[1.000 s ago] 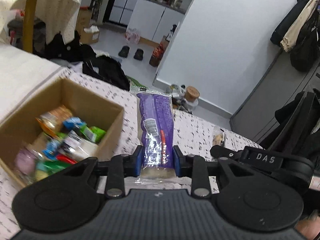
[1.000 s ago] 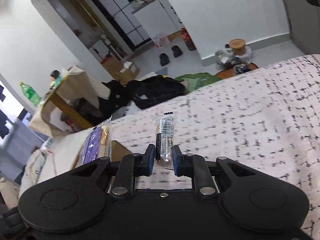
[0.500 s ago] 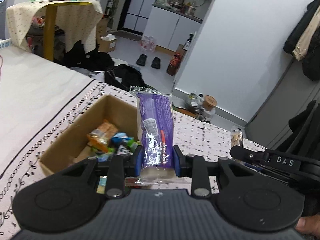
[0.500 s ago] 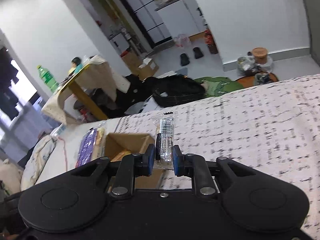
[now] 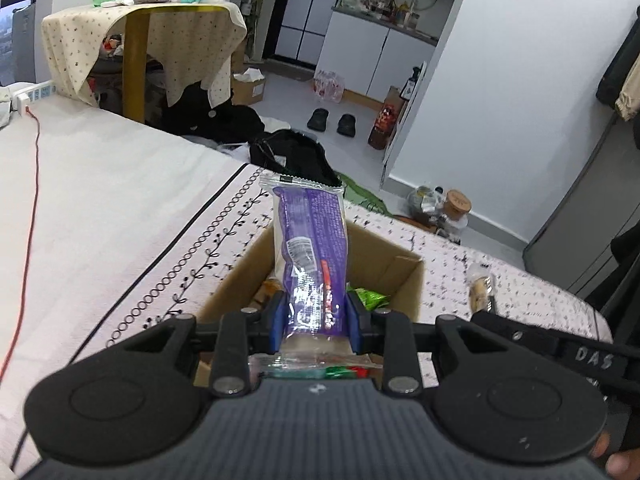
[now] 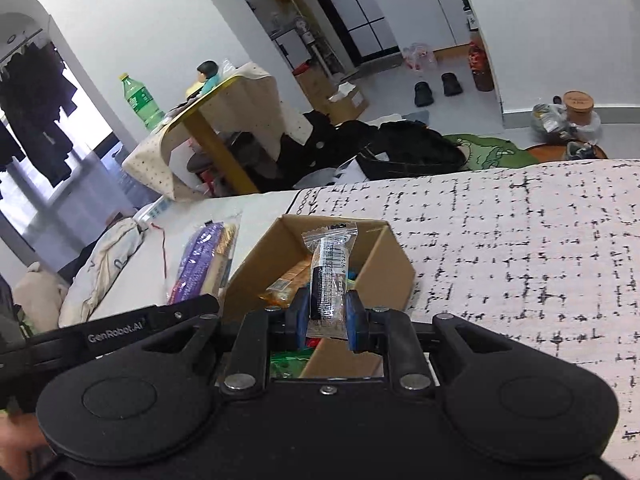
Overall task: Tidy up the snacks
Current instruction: 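Carry both items over the box and open both tools to drop them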
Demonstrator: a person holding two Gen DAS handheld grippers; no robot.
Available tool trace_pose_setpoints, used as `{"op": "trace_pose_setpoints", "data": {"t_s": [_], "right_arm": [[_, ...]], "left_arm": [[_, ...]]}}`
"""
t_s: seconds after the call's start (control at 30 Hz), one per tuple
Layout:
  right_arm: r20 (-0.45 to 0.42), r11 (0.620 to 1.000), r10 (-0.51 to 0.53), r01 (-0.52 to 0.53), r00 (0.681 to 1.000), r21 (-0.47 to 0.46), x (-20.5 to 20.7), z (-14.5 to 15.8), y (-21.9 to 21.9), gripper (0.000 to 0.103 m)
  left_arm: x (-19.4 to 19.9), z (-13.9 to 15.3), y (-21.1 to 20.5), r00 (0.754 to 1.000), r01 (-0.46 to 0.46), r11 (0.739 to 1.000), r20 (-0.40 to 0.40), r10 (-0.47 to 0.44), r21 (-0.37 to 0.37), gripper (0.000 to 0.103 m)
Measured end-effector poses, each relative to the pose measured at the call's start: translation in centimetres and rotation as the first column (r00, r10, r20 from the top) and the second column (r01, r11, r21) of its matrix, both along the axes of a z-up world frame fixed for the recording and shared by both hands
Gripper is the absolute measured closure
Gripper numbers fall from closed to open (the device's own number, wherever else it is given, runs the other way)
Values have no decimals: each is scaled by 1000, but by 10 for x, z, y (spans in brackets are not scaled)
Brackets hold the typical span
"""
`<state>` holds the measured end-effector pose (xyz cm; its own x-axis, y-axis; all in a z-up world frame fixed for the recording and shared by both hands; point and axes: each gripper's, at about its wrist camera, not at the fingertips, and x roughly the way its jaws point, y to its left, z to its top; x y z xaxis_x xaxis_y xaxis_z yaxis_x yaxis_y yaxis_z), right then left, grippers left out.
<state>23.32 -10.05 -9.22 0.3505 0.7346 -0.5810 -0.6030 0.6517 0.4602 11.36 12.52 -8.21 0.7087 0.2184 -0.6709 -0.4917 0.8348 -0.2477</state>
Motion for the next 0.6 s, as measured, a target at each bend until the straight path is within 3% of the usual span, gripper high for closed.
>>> {"op": "trace_pose_setpoints", "data": {"t_s": [0.43,0.6], "right_arm": [[-11,1000,3,-4,1000,-3,-3,0,12,84],[-17,1000,11,-11,1000,-6,-3,-1,16,84]], "left_arm": [[6,-17,14,994,74,997,-81,-72,15,73],[8,-22,18,988,-8,998,-155,16,57,69]]}}
